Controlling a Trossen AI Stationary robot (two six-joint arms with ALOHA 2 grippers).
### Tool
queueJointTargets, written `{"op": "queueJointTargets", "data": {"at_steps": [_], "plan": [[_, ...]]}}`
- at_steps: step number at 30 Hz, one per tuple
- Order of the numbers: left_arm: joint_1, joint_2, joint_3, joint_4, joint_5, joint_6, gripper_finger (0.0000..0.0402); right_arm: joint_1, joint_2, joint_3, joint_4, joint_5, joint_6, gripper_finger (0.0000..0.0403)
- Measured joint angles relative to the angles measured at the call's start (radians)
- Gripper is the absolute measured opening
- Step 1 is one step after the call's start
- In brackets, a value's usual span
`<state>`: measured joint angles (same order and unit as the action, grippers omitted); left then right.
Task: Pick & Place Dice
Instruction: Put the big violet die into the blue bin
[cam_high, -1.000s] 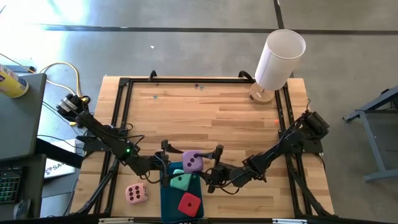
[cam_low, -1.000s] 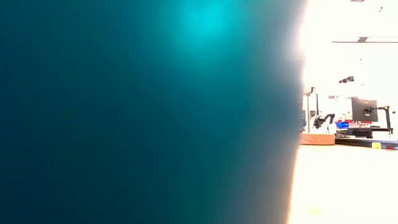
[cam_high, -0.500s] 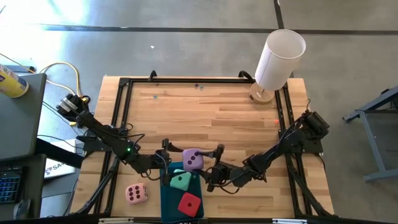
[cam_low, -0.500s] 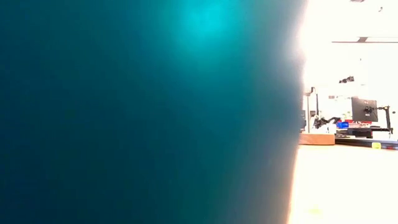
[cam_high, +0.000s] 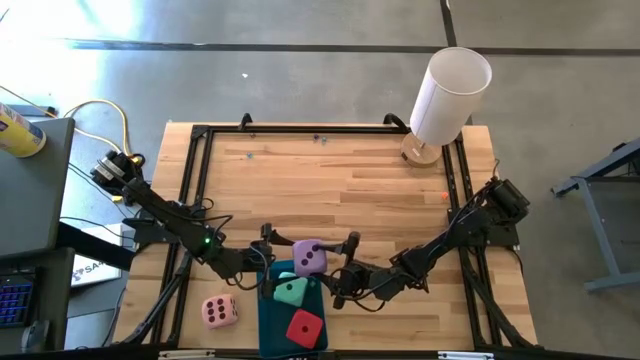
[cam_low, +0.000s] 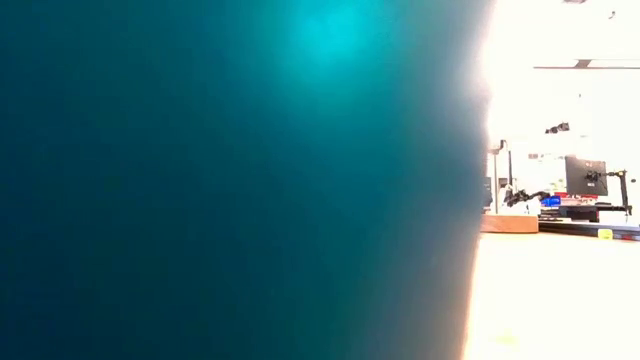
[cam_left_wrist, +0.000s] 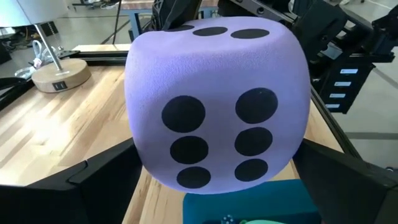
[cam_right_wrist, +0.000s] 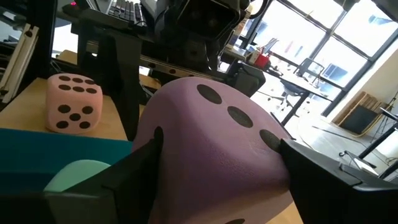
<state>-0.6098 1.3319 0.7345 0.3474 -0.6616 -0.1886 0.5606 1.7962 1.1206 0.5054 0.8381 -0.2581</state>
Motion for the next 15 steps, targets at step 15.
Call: {"op": "queueJointTargets", "data": {"at_steps": [15], "plan": [[0.000, 0.000, 0.000, -0.003, 0.000, -0.001, 0.0365, 0.000, 0.000, 0.000, -0.008, -0.003, 0.000, 0.0288]]}}
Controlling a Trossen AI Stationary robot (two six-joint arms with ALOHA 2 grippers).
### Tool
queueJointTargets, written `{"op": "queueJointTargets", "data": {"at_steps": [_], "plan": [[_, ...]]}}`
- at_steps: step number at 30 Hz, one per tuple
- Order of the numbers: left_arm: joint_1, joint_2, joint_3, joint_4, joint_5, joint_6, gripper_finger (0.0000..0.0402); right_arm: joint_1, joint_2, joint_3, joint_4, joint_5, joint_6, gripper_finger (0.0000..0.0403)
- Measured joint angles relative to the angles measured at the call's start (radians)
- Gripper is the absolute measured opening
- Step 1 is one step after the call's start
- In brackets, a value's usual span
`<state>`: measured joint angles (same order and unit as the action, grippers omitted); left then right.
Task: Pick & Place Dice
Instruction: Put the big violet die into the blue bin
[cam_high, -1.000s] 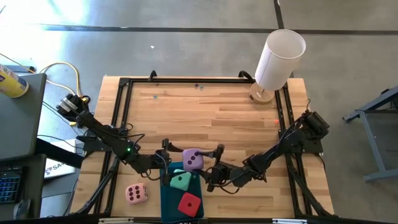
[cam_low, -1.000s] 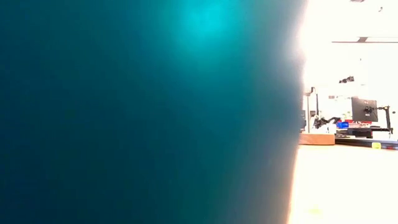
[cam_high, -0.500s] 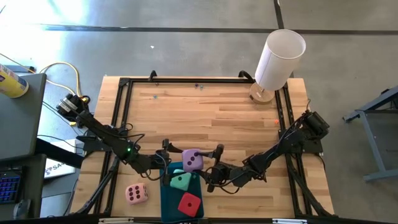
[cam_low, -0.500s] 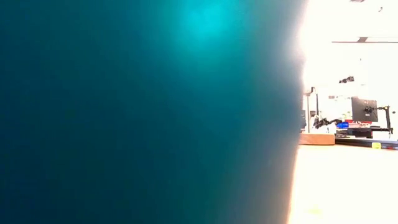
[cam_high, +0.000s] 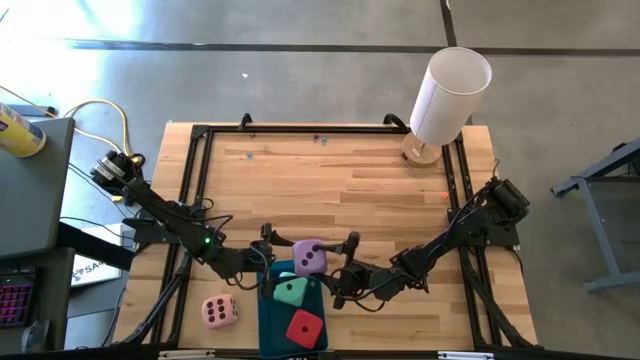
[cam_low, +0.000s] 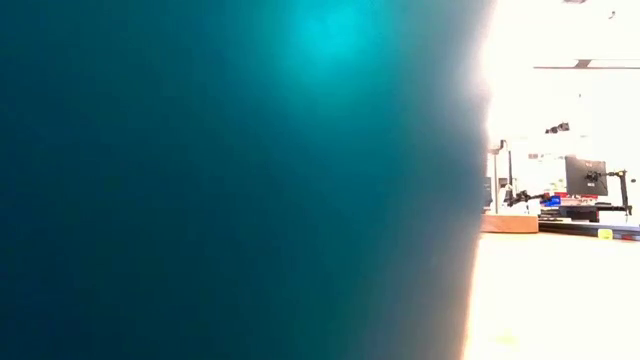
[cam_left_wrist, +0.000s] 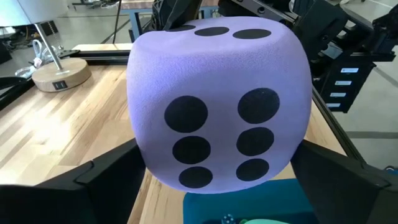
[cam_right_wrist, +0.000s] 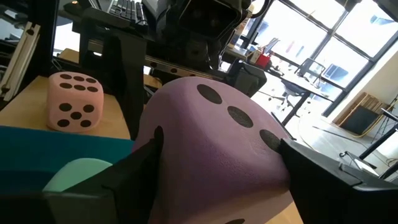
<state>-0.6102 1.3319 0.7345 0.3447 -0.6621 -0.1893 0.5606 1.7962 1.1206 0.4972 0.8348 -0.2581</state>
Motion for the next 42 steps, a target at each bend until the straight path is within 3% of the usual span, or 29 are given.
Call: {"op": "queueJointTargets", "data": {"at_steps": [5, 14, 21, 31, 42], "plan": [[0.000, 0.000, 0.000, -0.003, 0.000, 0.000, 0.0357, 0.000, 0.000, 0.000, -0.012, -0.001, 0.004, 0.0298], [-0.007, 0.000, 0.000, -0.001, -0.002, 0.000, 0.0351, 0.003, 0.000, 0.000, -0.015, 0.000, -0.009, 0.0354], [-0.033, 0.000, 0.002, 0.009, -0.001, -0.003, 0.0351, 0.034, 0.002, 0.000, 0.020, 0.000, -0.127, 0.0372], [-0.141, -0.004, 0.004, -0.013, -0.030, -0.076, 0.0351, 0.115, 0.003, 0.000, 0.104, 0.212, -0.266, 0.0370], [-0.286, -0.062, 0.003, -0.098, 0.107, -0.329, 0.0351, 0.127, 0.003, 0.000, 0.088, 0.339, -0.266, 0.0370]]}}
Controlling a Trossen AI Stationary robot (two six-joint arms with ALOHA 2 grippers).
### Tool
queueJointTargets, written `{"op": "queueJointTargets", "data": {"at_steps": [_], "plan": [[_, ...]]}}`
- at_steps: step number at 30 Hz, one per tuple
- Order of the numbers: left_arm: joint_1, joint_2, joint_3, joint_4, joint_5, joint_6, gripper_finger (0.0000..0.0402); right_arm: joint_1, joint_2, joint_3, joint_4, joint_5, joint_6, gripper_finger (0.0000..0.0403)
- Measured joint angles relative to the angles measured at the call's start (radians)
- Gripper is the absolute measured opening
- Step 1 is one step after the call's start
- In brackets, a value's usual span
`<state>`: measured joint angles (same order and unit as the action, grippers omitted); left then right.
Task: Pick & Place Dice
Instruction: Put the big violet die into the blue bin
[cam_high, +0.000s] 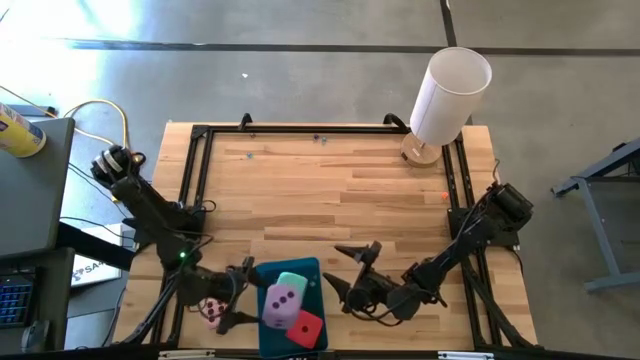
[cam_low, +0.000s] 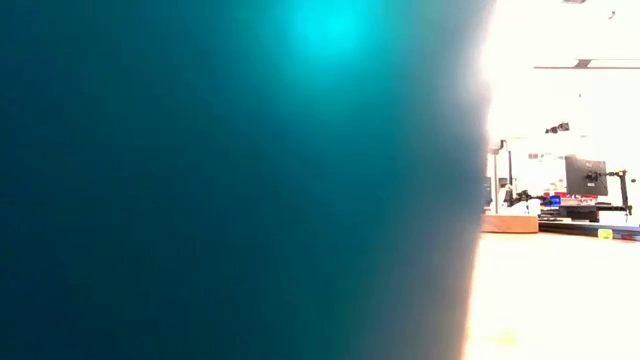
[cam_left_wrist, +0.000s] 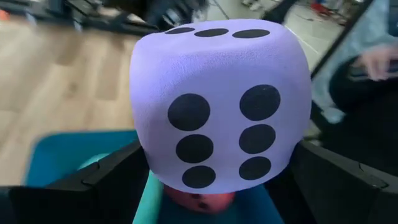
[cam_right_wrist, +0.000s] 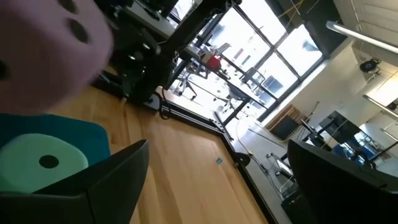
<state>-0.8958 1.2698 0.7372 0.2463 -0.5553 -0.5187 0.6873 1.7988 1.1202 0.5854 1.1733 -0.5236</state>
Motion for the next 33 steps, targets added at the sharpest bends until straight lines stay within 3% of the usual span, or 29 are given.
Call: {"op": "queueJointTargets", "data": {"at_steps": [5, 12, 22, 33], "plan": [[-0.014, 0.001, -0.001, -0.057, 0.072, -0.132, 0.0351, -0.001, 0.000, 0.000, 0.000, 0.000, 0.003, 0.0371], [-0.013, 0.001, -0.002, -0.161, 0.072, -0.258, 0.0351, -0.001, 0.000, 0.000, -0.004, 0.004, 0.007, 0.0367], [-0.004, 0.020, -0.002, -0.166, 0.155, -0.320, 0.0351, -0.003, -0.001, 0.000, -0.014, 0.004, 0.012, 0.0366], [0.063, 0.068, -0.002, -0.165, 0.276, -0.380, 0.0351, -0.021, -0.002, 0.000, -0.139, -0.024, 0.133, 0.0366]]}}
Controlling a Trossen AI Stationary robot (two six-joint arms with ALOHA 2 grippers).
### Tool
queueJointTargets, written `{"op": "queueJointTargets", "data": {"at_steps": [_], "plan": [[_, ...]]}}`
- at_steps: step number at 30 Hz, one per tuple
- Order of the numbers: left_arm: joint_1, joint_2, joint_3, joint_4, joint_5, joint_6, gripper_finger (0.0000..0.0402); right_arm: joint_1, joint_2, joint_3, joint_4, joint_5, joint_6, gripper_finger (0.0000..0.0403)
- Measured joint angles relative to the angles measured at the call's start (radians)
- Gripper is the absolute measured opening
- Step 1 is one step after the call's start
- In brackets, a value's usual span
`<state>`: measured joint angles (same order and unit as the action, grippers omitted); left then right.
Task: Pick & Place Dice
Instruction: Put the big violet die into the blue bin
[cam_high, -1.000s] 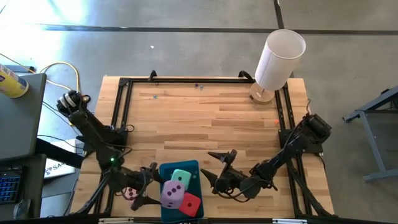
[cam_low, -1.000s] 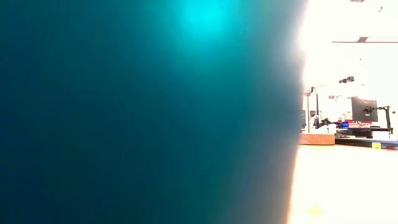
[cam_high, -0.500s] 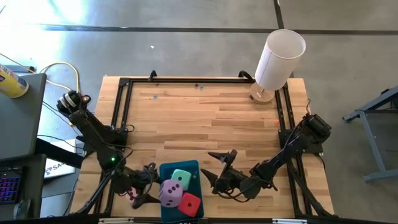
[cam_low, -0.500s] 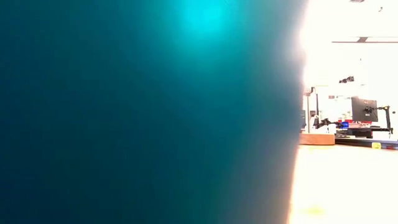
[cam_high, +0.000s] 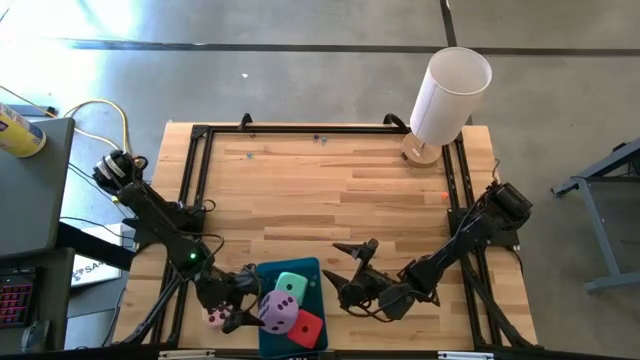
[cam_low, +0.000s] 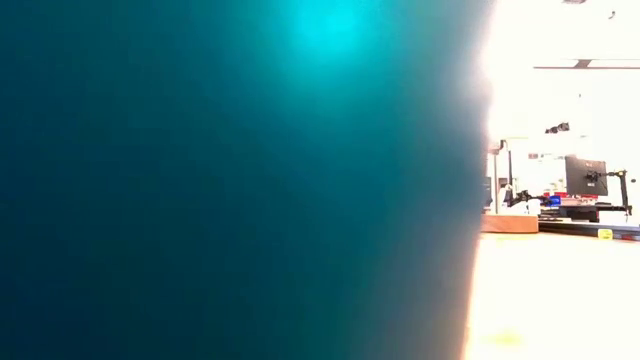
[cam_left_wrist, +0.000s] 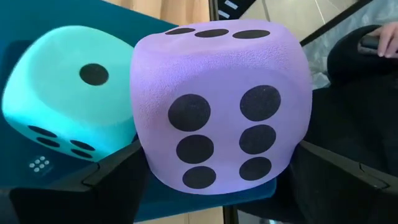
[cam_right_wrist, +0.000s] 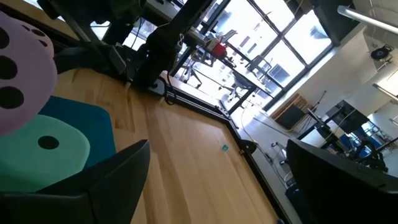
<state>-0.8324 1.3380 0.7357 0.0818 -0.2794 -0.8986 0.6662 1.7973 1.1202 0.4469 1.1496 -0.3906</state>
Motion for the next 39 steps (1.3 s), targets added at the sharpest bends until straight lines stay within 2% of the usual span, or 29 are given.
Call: {"op": "queueJointTargets", "data": {"at_steps": [6, 15, 21, 29, 35, 39], "plan": [[0.003, 0.000, 0.000, -0.017, 0.023, 0.002, 0.0351, 0.000, 0.000, 0.000, -0.005, 0.000, 0.002, 0.0366], [0.092, -0.002, 0.001, -0.096, 0.023, 0.023, 0.0351, 0.000, 0.000, 0.000, -0.024, 0.000, 0.006, 0.0366], [0.115, -0.001, 0.000, -0.108, 0.111, 0.010, 0.0351, 0.000, 0.000, 0.000, -0.026, 0.000, 0.006, 0.0366], [0.107, 0.000, 0.000, -0.160, 0.136, 0.009, 0.0351, -0.006, 0.000, 0.000, -0.027, -0.001, 0.005, 0.0366], [0.129, 0.000, 0.008, -0.175, 0.139, 0.126, 0.0351, -0.007, 0.000, 0.000, -0.027, -0.017, 0.005, 0.0366], [0.144, 0.000, 0.052, -0.247, 0.158, 0.172, 0.0351, -0.007, 0.000, 0.000, -0.027, -0.030, 0.005, 0.0366]]}}
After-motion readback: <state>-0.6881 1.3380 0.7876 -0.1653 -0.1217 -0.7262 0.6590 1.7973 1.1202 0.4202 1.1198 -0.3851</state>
